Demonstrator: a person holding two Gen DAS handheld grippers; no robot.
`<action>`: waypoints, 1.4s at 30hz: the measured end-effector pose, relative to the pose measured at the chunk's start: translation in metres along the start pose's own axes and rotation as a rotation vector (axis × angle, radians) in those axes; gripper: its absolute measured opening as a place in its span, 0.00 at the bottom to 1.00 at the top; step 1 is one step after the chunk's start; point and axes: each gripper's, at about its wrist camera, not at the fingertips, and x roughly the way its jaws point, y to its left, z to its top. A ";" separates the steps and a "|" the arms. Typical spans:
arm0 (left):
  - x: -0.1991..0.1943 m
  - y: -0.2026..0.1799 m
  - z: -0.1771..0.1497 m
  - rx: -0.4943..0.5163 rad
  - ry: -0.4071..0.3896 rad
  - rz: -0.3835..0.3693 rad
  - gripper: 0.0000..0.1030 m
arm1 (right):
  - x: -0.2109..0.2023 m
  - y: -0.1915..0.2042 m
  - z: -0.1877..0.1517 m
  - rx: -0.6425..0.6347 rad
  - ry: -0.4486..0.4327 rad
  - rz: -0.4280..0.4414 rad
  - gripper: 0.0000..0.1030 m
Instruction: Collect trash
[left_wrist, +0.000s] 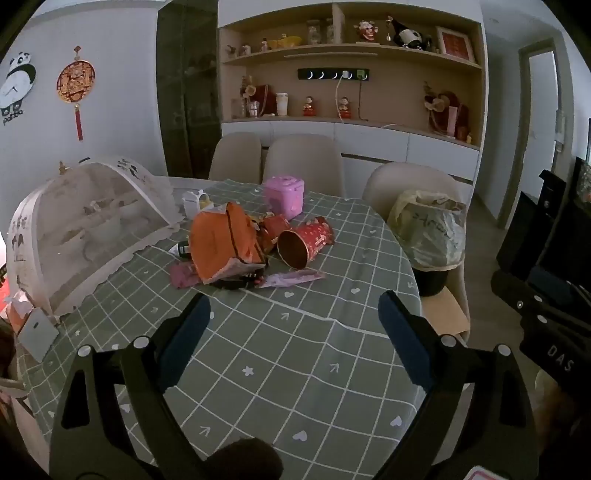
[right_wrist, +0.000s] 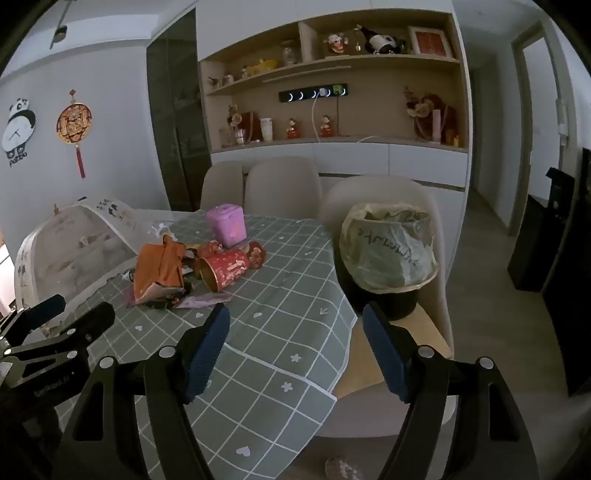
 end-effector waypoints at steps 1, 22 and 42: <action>0.000 0.000 0.000 0.000 0.000 0.001 0.86 | 0.000 0.000 0.000 0.001 0.002 0.001 0.69; 0.001 -0.002 -0.001 -0.007 0.000 -0.010 0.86 | 0.000 -0.005 0.001 -0.007 0.000 -0.008 0.69; 0.002 -0.003 -0.001 -0.008 0.000 -0.010 0.86 | -0.004 -0.012 0.002 -0.006 -0.001 -0.012 0.69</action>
